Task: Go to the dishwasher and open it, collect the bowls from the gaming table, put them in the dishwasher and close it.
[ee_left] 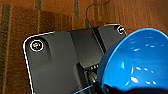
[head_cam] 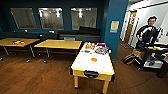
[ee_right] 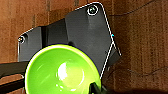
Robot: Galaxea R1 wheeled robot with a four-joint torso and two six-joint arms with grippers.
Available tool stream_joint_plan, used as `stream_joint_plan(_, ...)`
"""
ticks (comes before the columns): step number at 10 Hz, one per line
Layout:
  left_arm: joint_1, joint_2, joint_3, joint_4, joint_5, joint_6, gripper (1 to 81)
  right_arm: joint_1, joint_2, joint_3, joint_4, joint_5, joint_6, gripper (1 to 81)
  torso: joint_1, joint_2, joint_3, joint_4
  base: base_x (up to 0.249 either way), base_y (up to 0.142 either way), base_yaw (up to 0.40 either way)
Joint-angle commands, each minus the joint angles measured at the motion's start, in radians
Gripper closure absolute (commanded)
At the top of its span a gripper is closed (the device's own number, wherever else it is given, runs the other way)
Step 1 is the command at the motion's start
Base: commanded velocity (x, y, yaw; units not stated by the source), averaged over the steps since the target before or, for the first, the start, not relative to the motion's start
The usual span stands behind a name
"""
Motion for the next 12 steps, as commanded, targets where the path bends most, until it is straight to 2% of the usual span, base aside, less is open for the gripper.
stream_joint_plan(1, -0.042, -0.043, 0.046, 0.000, 0.017, -0.005, 81.1, 0.020, -0.159, 0.201, -0.025, -0.030, 0.012, 81.1, 0.000, 0.000, 0.000, 0.000, 0.000, 0.000, 0.000)
stream_joint_plan(9, -0.042, -0.043, 0.047, 0.000, 0.017, -0.005, 81.1, 0.026, -0.122, 0.161, -0.029, -0.033, 0.012, 81.1, 0.000, 0.000, 0.000, 0.000, 0.000, 0.000, 0.000)
stream_joint_plan(12, -0.042, -0.039, 0.047, 0.000, 0.017, -0.005, 81.1, 0.026, -0.120, 0.155, -0.029, -0.035, 0.012, 81.1, 0.000, 0.000, 0.000, 0.000, 0.000, 0.000, -0.222)
